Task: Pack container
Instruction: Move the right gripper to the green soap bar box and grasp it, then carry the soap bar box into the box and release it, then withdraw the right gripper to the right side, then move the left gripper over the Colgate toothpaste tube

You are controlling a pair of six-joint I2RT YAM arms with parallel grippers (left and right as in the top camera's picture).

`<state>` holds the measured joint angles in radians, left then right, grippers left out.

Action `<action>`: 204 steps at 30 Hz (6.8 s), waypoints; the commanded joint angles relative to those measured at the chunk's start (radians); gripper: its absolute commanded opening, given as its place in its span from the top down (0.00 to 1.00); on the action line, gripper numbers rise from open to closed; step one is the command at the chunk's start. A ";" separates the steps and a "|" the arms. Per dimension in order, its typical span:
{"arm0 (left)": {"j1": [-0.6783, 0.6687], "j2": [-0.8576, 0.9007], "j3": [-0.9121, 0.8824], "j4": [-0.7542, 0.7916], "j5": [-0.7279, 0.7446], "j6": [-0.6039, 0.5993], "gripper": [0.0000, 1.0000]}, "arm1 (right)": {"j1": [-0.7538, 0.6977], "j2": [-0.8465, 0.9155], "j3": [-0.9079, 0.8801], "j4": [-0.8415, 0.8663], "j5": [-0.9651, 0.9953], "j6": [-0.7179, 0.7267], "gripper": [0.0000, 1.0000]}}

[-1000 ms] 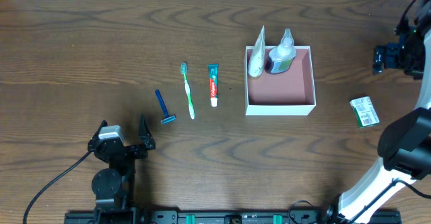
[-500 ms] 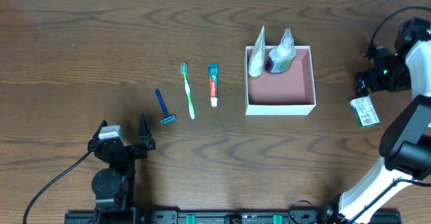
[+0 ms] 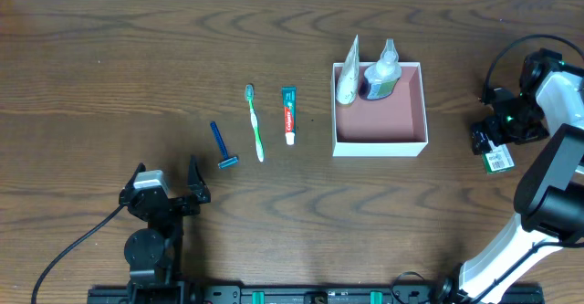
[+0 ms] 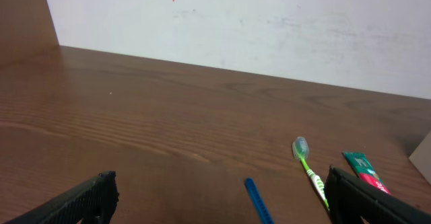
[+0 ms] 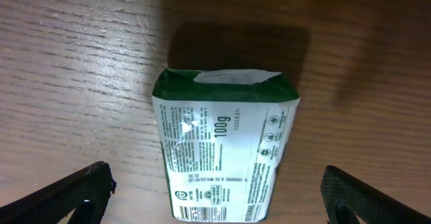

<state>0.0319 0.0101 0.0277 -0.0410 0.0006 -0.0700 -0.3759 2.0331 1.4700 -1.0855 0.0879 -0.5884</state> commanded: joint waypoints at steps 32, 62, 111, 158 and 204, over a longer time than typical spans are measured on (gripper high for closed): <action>0.005 -0.004 -0.024 -0.031 -0.011 0.014 0.02 | -0.005 -0.008 -0.112 0.140 0.017 0.044 0.48; 0.005 -0.004 -0.024 -0.031 -0.011 0.014 0.02 | 0.436 -0.008 0.388 -0.068 -0.070 0.455 0.54; 0.005 -0.004 -0.024 -0.031 -0.011 0.014 0.02 | 0.545 -0.008 0.377 -0.222 -0.058 0.700 0.38; 0.005 -0.004 -0.024 -0.031 -0.011 0.014 0.02 | 0.032 -0.166 -0.006 0.178 0.005 0.952 0.01; 0.002 1.018 0.843 -0.302 0.616 0.140 0.02 | 0.032 -0.166 -0.006 0.192 -0.010 0.977 0.01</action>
<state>0.0326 0.9367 0.8082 -0.3576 0.4290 0.0475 -0.3439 1.8587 1.4681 -0.8948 0.0753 0.3752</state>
